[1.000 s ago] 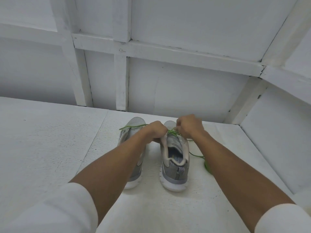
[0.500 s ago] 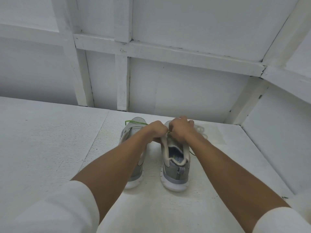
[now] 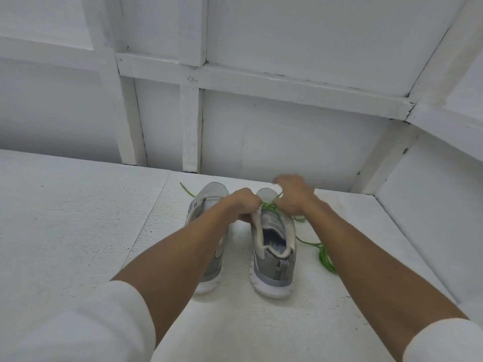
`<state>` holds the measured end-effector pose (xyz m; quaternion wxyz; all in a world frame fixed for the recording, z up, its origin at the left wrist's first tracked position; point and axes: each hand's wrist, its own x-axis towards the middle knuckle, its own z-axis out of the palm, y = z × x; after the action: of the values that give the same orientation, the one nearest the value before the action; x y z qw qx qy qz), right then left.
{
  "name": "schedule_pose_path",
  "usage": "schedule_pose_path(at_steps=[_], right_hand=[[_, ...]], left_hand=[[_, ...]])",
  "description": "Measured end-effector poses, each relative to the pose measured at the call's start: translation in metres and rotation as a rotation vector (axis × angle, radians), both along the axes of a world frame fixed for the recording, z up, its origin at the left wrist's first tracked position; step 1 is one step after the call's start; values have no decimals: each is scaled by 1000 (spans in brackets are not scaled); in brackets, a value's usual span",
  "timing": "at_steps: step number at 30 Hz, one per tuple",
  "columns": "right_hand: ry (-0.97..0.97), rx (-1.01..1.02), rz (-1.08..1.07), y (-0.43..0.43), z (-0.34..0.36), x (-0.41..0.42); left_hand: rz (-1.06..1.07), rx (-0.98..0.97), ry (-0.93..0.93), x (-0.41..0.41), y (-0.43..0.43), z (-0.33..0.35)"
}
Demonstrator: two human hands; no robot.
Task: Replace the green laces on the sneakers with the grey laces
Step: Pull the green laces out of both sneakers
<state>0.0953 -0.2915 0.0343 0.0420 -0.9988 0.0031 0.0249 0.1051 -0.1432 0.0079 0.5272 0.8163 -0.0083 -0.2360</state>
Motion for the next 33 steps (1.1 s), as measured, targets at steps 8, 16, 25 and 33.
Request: schedule_pose_path(at_steps=[8,16,25,33], right_hand=[[-106,-174,-7,6,2,-1],[-225,-169,-294,-37,28,7],[35,-49,95,15,-3,-4],[-5,52,15,-16,9,-3]], left_hand=[[6,-8,5,0,0,0],[9,-9,-2,-2,1,-1],[21,-13,4,-3,0,1],[20,4,0,-1,-1,1]])
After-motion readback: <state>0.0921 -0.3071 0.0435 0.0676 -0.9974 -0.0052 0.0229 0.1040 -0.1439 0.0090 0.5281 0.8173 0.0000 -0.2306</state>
